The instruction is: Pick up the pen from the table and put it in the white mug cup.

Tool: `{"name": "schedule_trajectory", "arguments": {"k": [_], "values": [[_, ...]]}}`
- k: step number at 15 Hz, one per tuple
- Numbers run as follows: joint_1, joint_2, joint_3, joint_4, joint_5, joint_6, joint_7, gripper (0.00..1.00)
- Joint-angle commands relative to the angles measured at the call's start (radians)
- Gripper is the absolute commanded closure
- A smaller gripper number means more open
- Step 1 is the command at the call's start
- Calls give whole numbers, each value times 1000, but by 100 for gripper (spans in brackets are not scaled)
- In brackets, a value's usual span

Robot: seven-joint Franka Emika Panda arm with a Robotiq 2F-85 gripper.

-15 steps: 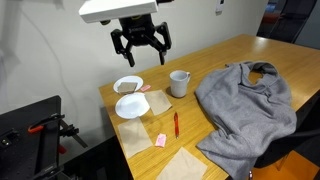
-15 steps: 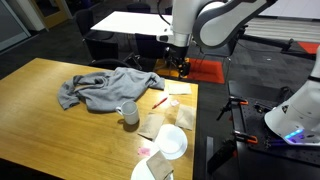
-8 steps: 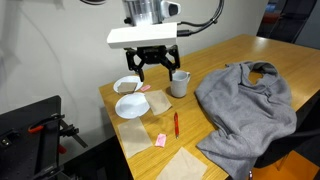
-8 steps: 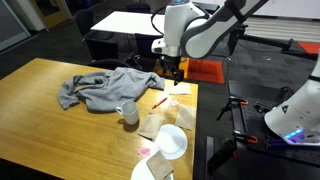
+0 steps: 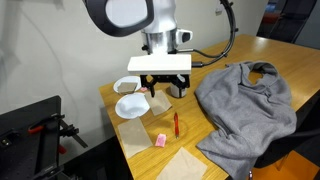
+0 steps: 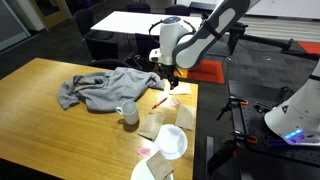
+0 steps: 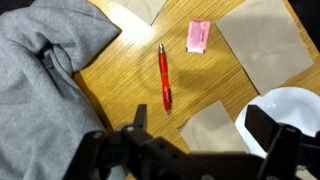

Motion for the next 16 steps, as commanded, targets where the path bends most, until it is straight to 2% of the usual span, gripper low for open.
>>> {"name": "schedule_trajectory", "arguments": {"k": [1,5,16], "values": [[-52,91,35,81,-9,27,-15,0],[-66,172,50,144,-31,28,-9,0],[-24,339,25,220,-147,87,54,0]]}}
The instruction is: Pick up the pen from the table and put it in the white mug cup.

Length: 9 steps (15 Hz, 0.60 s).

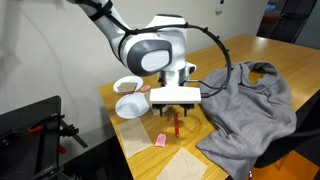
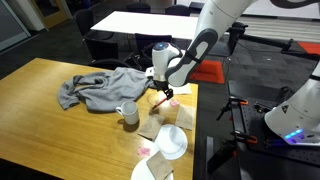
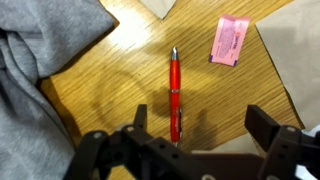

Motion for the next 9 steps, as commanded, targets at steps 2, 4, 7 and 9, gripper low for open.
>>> {"name": "schedule_trajectory", "arguments": {"k": [2,4,7,9], "values": [[14,54,-7,32,-34,42,59,0],[14,72,-4,44,-31,45,80,0],[19,97,-1,71,-30,40,114,0],[24,115,0,91,-32,39,131,0]]}}
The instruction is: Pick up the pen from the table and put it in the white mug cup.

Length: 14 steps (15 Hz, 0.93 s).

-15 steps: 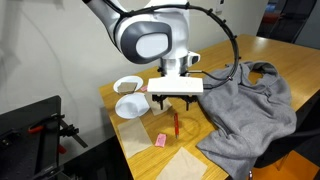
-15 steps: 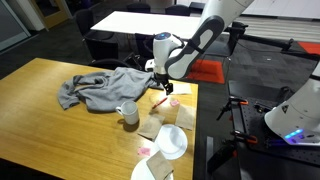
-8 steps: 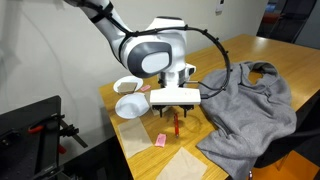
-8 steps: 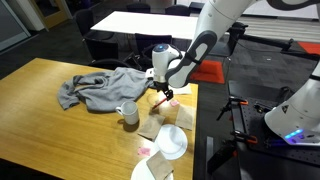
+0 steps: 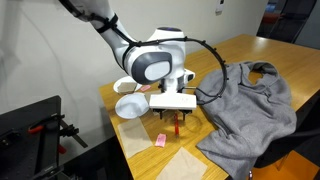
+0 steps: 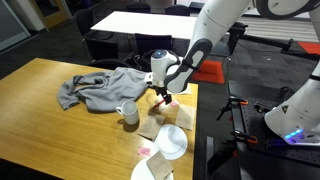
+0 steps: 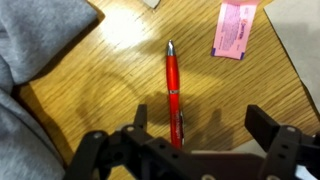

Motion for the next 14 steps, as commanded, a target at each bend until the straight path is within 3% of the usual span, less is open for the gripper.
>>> {"name": "schedule_trajectory", "arguments": {"k": [1,7,8,10,11,14], "values": [[14,41,0,50,-25,12,57,0],[32,90,-2,104,-36,1,83,0],[33,97,-2,111,-36,0,82,6],[33,108,-3,126,-36,-4,81,32],[33,114,-4,132,-37,-5,82,40],[32,129,-7,151,-37,-9,83,37]]}}
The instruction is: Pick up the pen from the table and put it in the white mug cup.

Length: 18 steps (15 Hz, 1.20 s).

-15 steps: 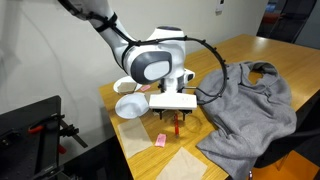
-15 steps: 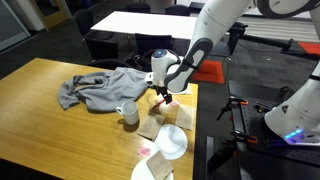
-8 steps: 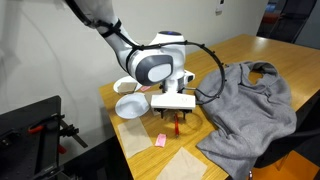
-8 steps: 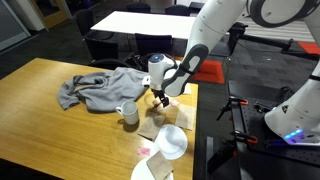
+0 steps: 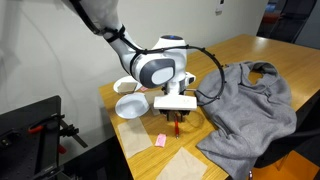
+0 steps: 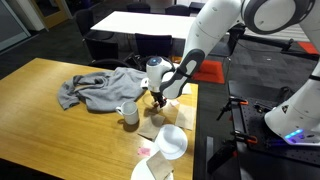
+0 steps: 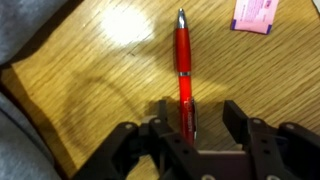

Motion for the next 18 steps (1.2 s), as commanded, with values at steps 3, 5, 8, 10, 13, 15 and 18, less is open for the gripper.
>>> {"name": "schedule_trajectory", "arguments": {"k": [3,5,8,10,13,15,18], "values": [[4,33,-13,47,-34,-12,45,71],[5,40,-17,55,-35,-13,46,88],[0,13,-16,36,-37,-7,42,98],[-22,-30,0,7,-27,-14,28,96],[-52,-100,20,-14,-10,-64,12,96],[-68,-158,30,-25,1,-98,10,96],[-73,-239,31,-22,21,-184,26,96]]}}
